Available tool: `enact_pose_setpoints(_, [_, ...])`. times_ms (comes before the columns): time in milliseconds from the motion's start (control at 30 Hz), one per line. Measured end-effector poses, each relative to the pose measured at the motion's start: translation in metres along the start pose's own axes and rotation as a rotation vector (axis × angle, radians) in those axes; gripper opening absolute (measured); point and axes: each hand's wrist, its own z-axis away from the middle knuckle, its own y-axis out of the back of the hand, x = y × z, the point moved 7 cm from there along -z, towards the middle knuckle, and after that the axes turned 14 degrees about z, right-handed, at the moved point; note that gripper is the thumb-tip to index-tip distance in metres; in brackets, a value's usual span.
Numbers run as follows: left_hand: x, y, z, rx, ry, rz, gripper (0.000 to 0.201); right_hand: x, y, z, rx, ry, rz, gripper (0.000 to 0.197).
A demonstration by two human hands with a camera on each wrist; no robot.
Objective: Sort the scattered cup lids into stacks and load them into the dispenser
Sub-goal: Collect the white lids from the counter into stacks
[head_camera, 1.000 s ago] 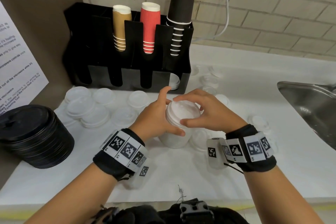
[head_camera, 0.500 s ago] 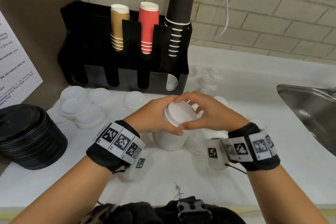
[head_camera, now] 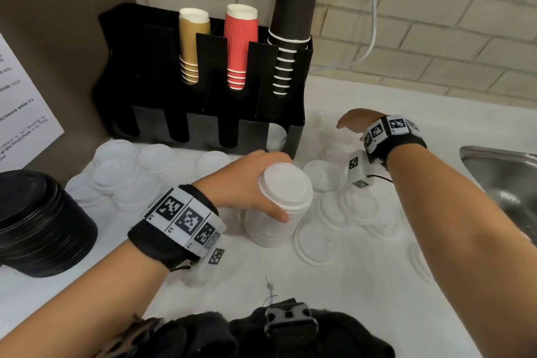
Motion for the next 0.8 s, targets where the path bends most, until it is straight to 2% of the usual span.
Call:
enact_pose_setpoints(67, [-0.001,0.000,-0.002,-0.013,0.009,-0.009,0.080,-0.005,-0.006,-0.014,-0.016,-0.014,0.151,0.056])
enact_pose_setpoints(167, [-0.001,0.001,-0.004,-0.020,0.020,-0.006,0.081,-0.008,-0.015,-0.032,-0.042,-0.007,0.216,0.062])
enact_pose_setpoints(333, [-0.003,0.000,-0.005,-0.024,0.023,0.009,0.081,-0.002,-0.025,-0.047,-0.022,0.060,0.440,0.059])
enact_pose_setpoints(400, [-0.004,0.001,-0.004,-0.019,0.022,0.014,0.080,-0.003,-0.032,-0.051,-0.043,0.063,0.414,0.063])
enact_pose_setpoints(500, [-0.004,0.001,-0.004,-0.017,0.022,0.010,0.081,-0.001,-0.036,-0.054,-0.029,-0.012,0.187,0.077])
enact_pose_setpoints(567, [-0.005,0.001,-0.003,-0.015,0.024,0.011,0.082,0.000,-0.028,-0.050,0.049,-0.004,0.043,0.087])
enact_pose_setpoints(700, [-0.006,0.002,-0.004,-0.015,0.028,0.010,0.083,-0.013,0.006,-0.028,0.346,0.288,-0.103,0.090])
enact_pose_setpoints(800, [-0.005,0.002,-0.005,-0.017,0.015,0.010,0.083,-0.016,0.018,-0.011,0.452,0.420,-0.130,0.092])
